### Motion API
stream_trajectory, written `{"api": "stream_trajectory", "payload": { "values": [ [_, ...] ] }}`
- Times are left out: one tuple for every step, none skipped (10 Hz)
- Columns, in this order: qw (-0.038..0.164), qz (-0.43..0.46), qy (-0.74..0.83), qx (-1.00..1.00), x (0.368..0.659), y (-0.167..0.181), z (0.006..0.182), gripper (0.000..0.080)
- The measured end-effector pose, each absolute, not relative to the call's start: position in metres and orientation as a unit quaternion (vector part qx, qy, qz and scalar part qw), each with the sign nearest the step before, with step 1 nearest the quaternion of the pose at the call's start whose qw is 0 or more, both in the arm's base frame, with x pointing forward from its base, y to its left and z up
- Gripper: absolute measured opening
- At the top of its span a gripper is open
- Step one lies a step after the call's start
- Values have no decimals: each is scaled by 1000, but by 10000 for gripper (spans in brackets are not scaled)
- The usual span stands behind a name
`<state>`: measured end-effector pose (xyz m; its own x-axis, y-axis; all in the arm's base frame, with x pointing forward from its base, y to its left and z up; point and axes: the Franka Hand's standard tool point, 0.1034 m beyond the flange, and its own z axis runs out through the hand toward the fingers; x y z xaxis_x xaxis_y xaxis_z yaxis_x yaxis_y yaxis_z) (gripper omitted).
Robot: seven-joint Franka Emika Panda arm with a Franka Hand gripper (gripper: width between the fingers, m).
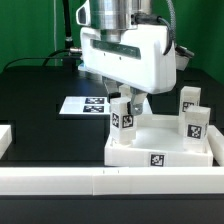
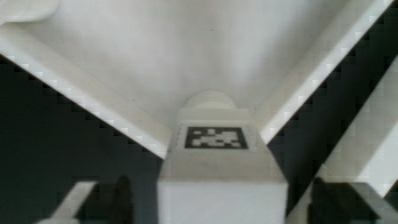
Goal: Assemble square table
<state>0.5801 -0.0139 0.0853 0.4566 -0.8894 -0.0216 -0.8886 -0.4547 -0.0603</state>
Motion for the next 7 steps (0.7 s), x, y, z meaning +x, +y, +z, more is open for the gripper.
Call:
{"api": "stream_trajectory", "payload": {
  "values": [
    [31,-7,501,-865,580,-15,85,608],
    [29,-9,457,-889,581,-15,86,638],
    [29,-10,419,-908,581,-15,86,638],
    [28,-12,380,-924,581,-15,86,648],
    [28,-13,335,-942,581,-16,86,648],
    [27,-14,308,-951,581,-16,86,649],
    [27,-15,285,-958,581,-16,86,649]
  ]
}}
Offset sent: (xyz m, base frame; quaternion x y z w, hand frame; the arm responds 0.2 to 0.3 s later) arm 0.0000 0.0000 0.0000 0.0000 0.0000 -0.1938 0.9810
